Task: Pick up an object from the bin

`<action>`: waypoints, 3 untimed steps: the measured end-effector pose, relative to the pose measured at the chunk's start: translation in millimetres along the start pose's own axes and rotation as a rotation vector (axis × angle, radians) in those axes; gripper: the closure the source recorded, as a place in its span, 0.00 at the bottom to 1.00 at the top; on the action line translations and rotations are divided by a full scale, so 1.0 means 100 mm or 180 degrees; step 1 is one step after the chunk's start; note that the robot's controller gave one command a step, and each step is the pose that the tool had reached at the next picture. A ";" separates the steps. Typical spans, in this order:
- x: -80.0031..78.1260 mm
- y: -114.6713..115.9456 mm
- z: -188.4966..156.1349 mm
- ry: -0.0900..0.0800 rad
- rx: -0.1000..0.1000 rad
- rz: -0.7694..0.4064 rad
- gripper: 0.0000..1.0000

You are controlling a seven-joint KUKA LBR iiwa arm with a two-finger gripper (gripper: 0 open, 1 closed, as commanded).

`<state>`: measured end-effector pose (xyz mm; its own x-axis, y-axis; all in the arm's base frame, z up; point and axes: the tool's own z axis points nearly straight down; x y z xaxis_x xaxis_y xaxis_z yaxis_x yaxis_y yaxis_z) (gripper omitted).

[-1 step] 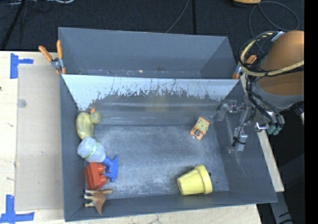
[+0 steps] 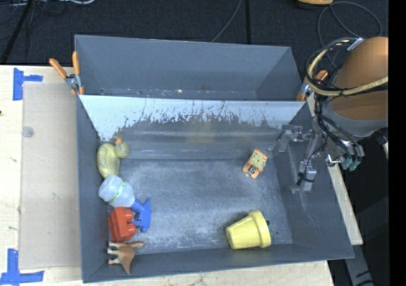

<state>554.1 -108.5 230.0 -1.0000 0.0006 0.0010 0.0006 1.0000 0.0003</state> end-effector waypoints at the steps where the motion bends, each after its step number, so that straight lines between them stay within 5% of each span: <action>1: 0.17 0.05 0.33 -0.0018 0.0004 -0.0130 0.00; 3: 0.54 0.40 1.25 -0.0002 0.0000 -0.0353 0.00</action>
Offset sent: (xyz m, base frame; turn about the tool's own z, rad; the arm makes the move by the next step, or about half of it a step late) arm -0.0337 0.0336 -0.1265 -0.0438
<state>500.5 -68.0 105.3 -0.9939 -0.1101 0.0003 -0.1101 0.9939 0.0002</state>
